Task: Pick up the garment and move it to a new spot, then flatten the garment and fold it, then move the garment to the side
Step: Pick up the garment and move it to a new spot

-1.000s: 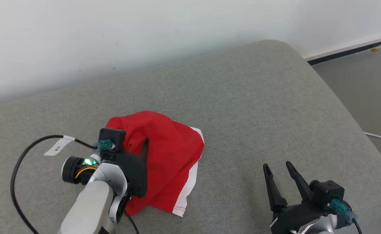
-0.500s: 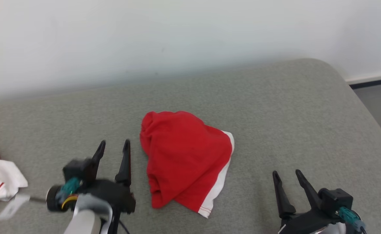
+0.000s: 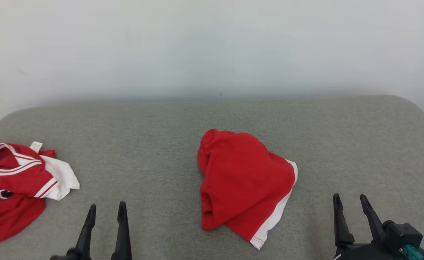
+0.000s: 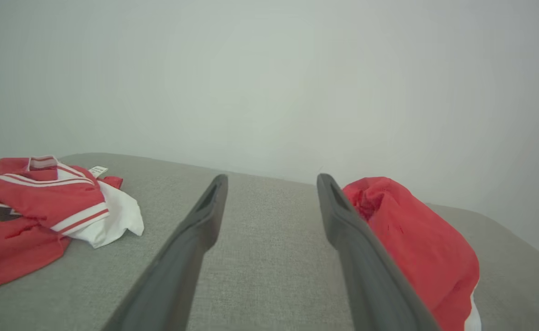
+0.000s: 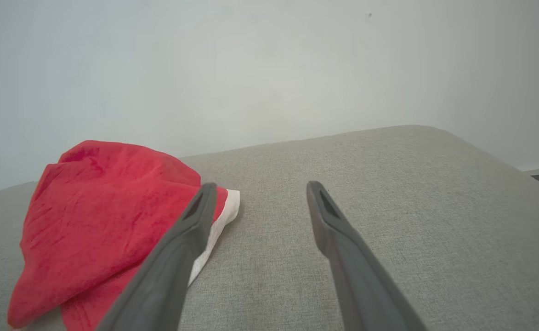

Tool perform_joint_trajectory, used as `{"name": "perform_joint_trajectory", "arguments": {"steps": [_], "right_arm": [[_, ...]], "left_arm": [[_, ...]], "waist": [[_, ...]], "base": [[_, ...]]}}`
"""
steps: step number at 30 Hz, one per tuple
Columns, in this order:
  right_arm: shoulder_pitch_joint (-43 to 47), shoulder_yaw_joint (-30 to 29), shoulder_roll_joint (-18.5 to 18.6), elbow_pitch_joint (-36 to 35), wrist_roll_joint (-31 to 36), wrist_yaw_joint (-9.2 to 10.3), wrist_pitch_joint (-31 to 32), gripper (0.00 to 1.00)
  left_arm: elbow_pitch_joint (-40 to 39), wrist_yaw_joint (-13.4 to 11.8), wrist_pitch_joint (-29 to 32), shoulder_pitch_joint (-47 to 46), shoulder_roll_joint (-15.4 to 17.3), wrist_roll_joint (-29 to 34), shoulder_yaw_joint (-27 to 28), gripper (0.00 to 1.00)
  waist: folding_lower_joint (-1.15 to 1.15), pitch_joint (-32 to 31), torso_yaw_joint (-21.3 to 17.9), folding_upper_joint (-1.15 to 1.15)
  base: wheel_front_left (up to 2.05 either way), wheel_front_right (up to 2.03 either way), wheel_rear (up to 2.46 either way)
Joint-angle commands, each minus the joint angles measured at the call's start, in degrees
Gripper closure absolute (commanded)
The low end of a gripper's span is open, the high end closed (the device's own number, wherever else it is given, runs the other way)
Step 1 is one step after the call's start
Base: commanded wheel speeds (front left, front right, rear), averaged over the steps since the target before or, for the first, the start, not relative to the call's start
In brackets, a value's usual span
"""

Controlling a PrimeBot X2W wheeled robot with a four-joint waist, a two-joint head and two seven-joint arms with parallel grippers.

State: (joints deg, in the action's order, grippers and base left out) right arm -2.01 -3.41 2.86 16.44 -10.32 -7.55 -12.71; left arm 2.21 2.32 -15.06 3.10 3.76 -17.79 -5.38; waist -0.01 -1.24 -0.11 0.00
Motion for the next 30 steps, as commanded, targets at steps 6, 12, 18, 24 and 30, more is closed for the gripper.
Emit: {"name": "perform_joint_trajectory", "arguments": {"steps": [6,12,18,24,30], "right_arm": [[1.48,-0.82,0.06,0.53,2.06,0.12,-0.85,0.0],[2.55,-1.4,0.06,1.21,3.22,0.12,-0.79,0.0],[2.84,-1.61,0.05,1.48,4.22,0.12,-0.08,0.0],[2.22,-1.22,0.05,1.12,4.26,0.12,0.42,0.0],[2.23,-0.84,0.05,0.65,4.54,0.12,0.82,0.0]], "left_arm": [[-2.35,2.84,-0.18,4.24,-0.61,3.29,2.3,0.0],[-0.62,4.47,-0.2,6.7,-0.5,6.85,3.1,0.0],[0.59,4.97,-0.2,7.1,-0.6,7.13,3.24,0.0],[1.61,5.2,-0.2,6.07,-0.77,6.66,3.46,0.0],[2.11,5.11,-0.2,5.39,-0.87,6.53,2.97,0.0]], "waist": [[0.01,-1.38,3.07,0.0],[0.01,-1.42,3.4,0.0],[0.01,-1.1,3.08,0.0],[0.01,-0.69,2.25,0.0],[0.01,-0.21,1.63,0.0]], "base": [[0.0,0.0,0.0],[0.0,0.0,0.0],[0.0,0.0,0.0],[0.0,0.0,0.0],[0.0,0.0,0.0]]}}
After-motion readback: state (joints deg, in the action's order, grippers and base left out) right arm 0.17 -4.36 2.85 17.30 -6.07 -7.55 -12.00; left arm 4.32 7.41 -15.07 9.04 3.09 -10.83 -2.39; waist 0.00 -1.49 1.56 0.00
